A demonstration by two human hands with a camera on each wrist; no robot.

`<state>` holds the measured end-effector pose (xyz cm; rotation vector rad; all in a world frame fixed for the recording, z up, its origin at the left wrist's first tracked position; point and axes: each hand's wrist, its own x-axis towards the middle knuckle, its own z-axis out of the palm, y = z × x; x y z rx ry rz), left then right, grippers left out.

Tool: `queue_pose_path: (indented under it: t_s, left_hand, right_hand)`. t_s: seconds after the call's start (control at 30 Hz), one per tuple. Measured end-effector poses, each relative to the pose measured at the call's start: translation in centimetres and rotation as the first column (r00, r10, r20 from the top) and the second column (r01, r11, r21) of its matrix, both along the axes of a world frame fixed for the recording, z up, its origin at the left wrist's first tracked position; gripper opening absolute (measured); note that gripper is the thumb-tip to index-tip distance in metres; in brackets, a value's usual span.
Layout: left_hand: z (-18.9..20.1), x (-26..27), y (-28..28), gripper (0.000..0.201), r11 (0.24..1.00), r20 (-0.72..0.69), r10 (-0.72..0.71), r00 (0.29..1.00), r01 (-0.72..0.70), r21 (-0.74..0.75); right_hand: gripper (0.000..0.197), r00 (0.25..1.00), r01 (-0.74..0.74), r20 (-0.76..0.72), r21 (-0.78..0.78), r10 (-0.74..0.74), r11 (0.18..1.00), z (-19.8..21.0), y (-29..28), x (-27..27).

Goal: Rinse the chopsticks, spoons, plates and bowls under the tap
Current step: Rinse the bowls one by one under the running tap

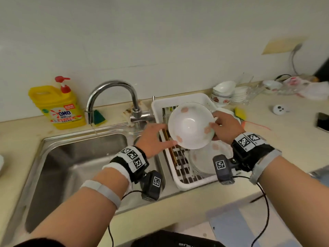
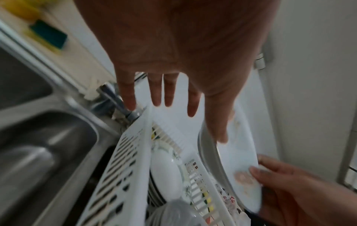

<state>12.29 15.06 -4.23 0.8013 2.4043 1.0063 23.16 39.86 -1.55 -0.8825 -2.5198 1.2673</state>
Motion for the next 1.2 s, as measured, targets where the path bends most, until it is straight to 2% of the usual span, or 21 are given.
queue_pose_path:
  t_s: [0.07, 0.17, 0.27, 0.4, 0.57, 0.7, 0.83, 1.0, 1.1, 1.17, 1.2]
  left_hand:
    - [-1.0, 1.0, 1.8, 0.093, 0.998, 0.057, 0.015, 0.998, -0.012, -0.064]
    - [-2.7, 2.0, 3.4, 0.092, 0.997, 0.188, 0.082, 0.979, -0.079, -0.023]
    - [-4.4, 2.5, 3.6, 0.102, 0.984, 0.404, 0.126, 0.906, -0.166, 0.064]
    - [-4.8, 3.1, 3.3, 0.101, 0.938, 0.564, 0.175, 0.807, -0.311, 0.154]
    - [-5.1, 3.3, 3.4, 0.1, 0.917, 0.617, 0.172, 0.768, -0.354, 0.185]
    - [-5.8, 3.3, 3.4, 0.098, 0.901, 0.614, 0.191, 0.766, -0.385, 0.2]
    - [-6.2, 3.4, 3.4, 0.096, 0.894, 0.613, 0.205, 0.763, -0.4, 0.2]
    - [-6.2, 3.3, 3.3, 0.097, 0.897, 0.611, 0.191, 0.768, -0.389, 0.209]
    - [-6.3, 3.2, 3.1, 0.099, 0.902, 0.613, 0.181, 0.769, -0.379, 0.208]
    - [-6.4, 3.3, 3.0, 0.099, 0.899, 0.616, 0.173, 0.768, -0.379, 0.22]
    - [-6.4, 3.4, 3.0, 0.097, 0.896, 0.618, 0.173, 0.767, -0.384, 0.226]
  right_hand:
    - [0.017, 0.992, 0.015, 0.122, -0.034, -0.011, 0.999, -0.9, 3.1, 1.8]
    - [0.013, 0.967, 0.014, 0.256, -0.023, -0.008, 1.0, -3.4, 6.7, 3.8]
    - [0.014, 0.953, 0.092, 0.303, -0.192, -0.03, 0.977, -4.2, 7.1, 5.2]
    - [0.019, 0.941, 0.154, 0.336, -0.334, -0.035, 0.93, -5.1, 6.9, 5.8]
    - [0.014, 0.939, 0.186, 0.339, -0.386, -0.048, 0.904, -5.8, 7.0, 5.7]
    - [0.007, 0.94, 0.165, 0.339, -0.368, -0.033, 0.915, -6.1, 7.1, 5.6]
    - [0.01, 0.939, 0.123, 0.343, -0.306, -0.011, 0.944, -6.4, 7.3, 5.7]
    - [0.012, 0.926, 0.049, 0.378, -0.145, 0.009, 0.988, -6.6, 7.0, 5.8]
    - [0.019, 0.882, -0.089, 0.467, 0.047, 0.057, 0.995, -6.4, 6.9, 5.8]
    - [0.023, 0.84, -0.19, 0.54, 0.189, 0.059, 0.964, -5.5, 6.9, 5.6]
    - [0.023, 0.841, -0.202, 0.539, 0.221, 0.053, 0.954, -4.8, 6.9, 5.3]
